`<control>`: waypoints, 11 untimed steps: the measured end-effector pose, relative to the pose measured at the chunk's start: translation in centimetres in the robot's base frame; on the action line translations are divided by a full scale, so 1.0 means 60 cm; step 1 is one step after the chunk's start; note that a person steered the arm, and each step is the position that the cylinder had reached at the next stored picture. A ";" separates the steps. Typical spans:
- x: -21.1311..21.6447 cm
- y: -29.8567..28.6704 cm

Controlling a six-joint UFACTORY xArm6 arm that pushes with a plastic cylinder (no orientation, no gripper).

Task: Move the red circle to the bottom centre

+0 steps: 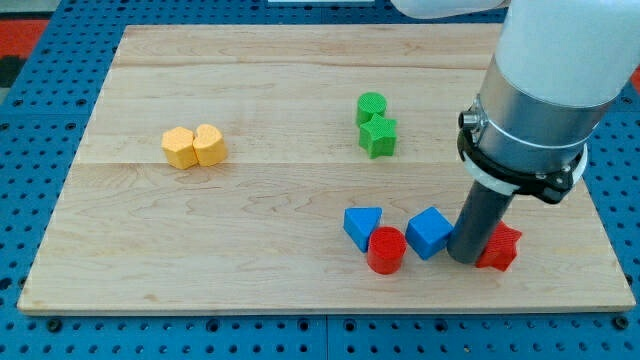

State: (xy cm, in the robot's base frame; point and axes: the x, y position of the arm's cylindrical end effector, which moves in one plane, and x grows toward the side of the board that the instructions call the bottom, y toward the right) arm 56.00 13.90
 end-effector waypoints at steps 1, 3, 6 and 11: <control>-0.010 -0.024; -0.023 -0.118; -0.046 -0.178; -0.049 -0.189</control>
